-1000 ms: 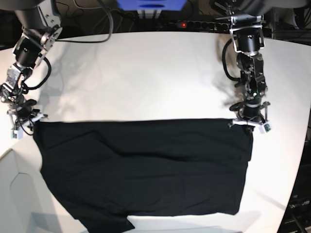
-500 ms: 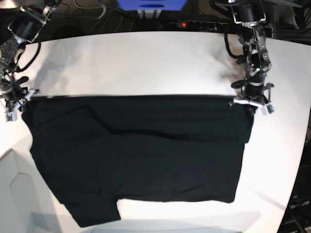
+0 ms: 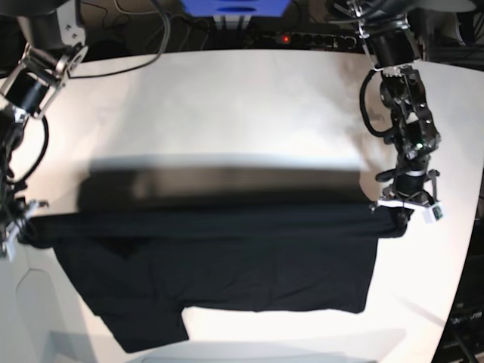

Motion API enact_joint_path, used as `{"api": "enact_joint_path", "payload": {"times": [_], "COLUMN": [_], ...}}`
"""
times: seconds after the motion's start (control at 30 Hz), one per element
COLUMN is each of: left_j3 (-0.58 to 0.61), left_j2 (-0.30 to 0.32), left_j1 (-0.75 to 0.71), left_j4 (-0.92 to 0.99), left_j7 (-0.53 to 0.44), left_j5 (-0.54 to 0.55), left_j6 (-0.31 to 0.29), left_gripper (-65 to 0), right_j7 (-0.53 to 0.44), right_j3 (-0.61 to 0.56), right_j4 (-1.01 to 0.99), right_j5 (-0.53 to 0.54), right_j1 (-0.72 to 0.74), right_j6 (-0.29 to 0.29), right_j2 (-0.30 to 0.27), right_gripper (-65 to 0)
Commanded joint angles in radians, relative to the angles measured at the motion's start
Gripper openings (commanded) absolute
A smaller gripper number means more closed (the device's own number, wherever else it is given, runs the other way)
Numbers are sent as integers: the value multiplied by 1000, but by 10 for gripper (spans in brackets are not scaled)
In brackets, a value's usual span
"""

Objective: Fold the T-shirt properly
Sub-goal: 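Drag the shirt back toward the robot with both grippers and release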

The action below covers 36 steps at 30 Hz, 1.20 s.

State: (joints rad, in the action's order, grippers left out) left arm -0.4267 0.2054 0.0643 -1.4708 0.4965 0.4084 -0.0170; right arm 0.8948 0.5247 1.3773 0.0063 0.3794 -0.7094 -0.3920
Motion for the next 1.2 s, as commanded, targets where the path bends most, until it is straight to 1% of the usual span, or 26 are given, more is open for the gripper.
{"api": "enact_joint_path", "payload": {"times": [0.0,0.1,0.27,0.37,0.53,0.63,0.73,0.9,1.0,1.07,1.17], "left_j3": [-10,-11,-11,-11,-13,-13,-13,-14,-51,-80,-122], "left_j2": [19,19,19,19,16,12,10,-7,-16,-48,-71], "left_j1": [42,62,45,7,-74,-140,-215,-318,-384,-426,-478], "left_j4": [-3,0,-3,-5,-38,-101,-158,-176,-176,-176,-176], "left_j7": [-14,11,15,12,9,8,8,6,6,6,6], "left_j5": [-12,-12,-12,-4,-3,-3,-3,-3,-3,-1,-1], "left_j6": [13,13,13,13,13,13,13,13,13,12,12], "left_gripper": [-650,-650,-650,-650,-650,-650,-650,-650,-650,-650,-650], "right_j7": [1,59,71,71,62,65,62,60,59,59,17], "right_j3": [-15,-36,-45,-22,39,88,145,240,259,259,259], "right_j4": [-17,-97,-106,-80,76,176,251,308,301,299,296], "right_j5": [-7,-9,-9,-7,-4,-1,-1,-1,-1,-1,-6], "right_j1": [82,175,169,96,-98,-207,-323,-458,-511,-538,-569], "right_j6": [11,11,11,11,11,11,11,11,11,11,11], "right_j2": [-32,-45,-49,-61,-65,-41,1,54,61,63,86], "right_gripper": [-650,-650,-650,-650,-650,-650,-650,-650,-650,-650,-650]}}
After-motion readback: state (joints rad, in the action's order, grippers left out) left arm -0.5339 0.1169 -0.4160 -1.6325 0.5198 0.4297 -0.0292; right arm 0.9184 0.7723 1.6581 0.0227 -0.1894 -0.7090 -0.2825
